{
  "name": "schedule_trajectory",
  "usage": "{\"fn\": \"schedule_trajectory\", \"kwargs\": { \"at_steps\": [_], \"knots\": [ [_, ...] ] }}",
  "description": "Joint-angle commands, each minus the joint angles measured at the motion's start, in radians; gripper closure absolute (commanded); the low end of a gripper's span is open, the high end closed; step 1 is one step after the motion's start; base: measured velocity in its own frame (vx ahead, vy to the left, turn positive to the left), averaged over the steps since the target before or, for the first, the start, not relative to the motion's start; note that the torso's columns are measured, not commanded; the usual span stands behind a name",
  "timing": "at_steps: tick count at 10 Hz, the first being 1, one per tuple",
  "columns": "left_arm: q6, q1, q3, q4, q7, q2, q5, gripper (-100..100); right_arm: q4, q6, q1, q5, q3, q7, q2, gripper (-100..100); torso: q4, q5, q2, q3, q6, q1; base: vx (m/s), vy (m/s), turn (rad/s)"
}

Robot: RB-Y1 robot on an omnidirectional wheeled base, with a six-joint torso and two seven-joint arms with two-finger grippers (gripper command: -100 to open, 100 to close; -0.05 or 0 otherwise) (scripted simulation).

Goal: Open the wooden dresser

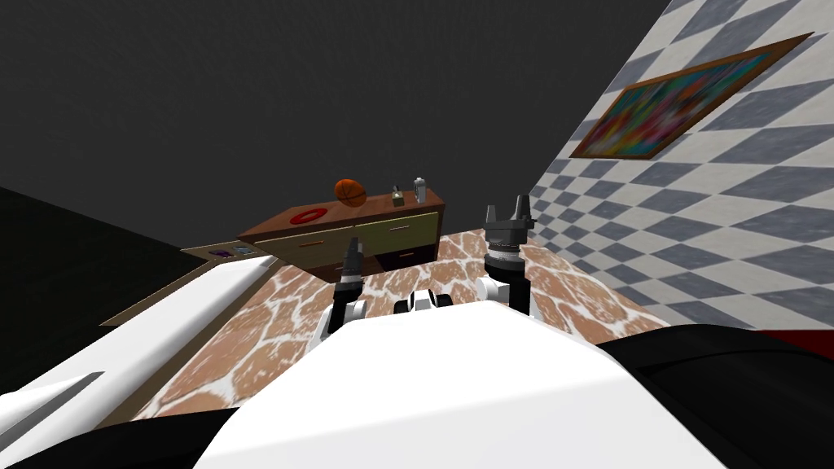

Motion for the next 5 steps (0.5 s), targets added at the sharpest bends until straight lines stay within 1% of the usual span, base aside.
{"fn": "schedule_trajectory", "kwargs": {
  "at_steps": [1, 4, 5],
  "knots": [
    [-0.012, -0.017, 0.000, 0.069, -0.002, 0.007, -0.003, -100, 0.000, 0.000, 0.000, 0.000, 0.000, 0.000, 0.000, 0, 0.000, 0.000, 0.001, 0.001, 0.000, 0.000, 0.095, -0.031, -0.010],
    [-0.029, -0.040, 0.005, 0.154, -0.001, 0.016, -0.004, -100, 0.000, 0.000, 0.000, 0.000, 0.000, 0.000, 0.000, 0, 0.000, 0.000, 0.000, 0.000, 0.000, 0.000, 0.105, -0.017, -0.009],
    [-0.035, -0.048, 0.007, 0.192, -0.001, 0.018, -0.004, -100, 0.000, 0.000, 0.000, 0.000, 0.000, 0.000, 0.000, 0, 0.000, 0.000, 0.001, 0.000, 0.000, 0.000, 0.107, -0.009, -0.010]
  ]
}}
